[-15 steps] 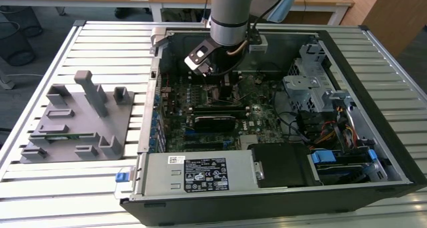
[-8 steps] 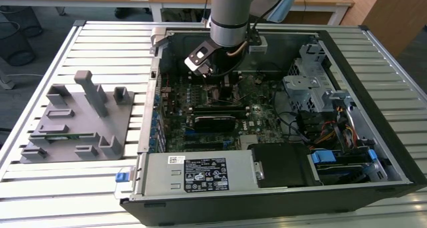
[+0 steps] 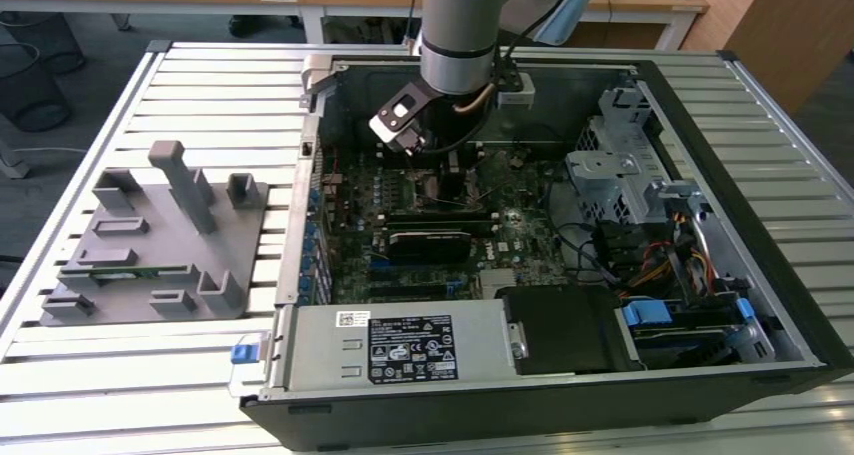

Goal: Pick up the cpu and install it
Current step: 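Place the cpu into insertion slot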

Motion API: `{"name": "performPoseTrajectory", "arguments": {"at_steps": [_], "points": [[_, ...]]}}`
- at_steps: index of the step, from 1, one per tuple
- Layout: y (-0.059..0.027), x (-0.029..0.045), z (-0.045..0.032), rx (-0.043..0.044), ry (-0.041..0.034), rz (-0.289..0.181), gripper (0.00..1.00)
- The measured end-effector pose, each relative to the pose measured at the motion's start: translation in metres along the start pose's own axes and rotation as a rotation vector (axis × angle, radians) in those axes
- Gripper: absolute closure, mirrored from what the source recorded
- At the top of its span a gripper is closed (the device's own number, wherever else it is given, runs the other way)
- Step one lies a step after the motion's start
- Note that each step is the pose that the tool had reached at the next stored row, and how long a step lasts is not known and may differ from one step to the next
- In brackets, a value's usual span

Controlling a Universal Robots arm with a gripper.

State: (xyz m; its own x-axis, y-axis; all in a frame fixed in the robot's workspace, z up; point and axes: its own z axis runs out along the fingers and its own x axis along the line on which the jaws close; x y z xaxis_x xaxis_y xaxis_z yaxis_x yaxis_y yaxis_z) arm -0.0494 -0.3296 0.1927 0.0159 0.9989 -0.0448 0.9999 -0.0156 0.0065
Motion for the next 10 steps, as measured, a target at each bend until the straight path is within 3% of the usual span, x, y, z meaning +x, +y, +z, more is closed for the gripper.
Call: {"name": "performPoseTrajectory", "arguments": {"at_steps": [1,2,10], "points": [[-0.0001,-0.0001,-0.0001,0.0002,-0.0001,0.0,0.46],[-0.0001,-0.0002,-0.0003,0.0006,-0.0008,0.0,0.4],[0.0001,0.0002,-0.0023,0.0007,-0.001,0.0,0.4]]}}
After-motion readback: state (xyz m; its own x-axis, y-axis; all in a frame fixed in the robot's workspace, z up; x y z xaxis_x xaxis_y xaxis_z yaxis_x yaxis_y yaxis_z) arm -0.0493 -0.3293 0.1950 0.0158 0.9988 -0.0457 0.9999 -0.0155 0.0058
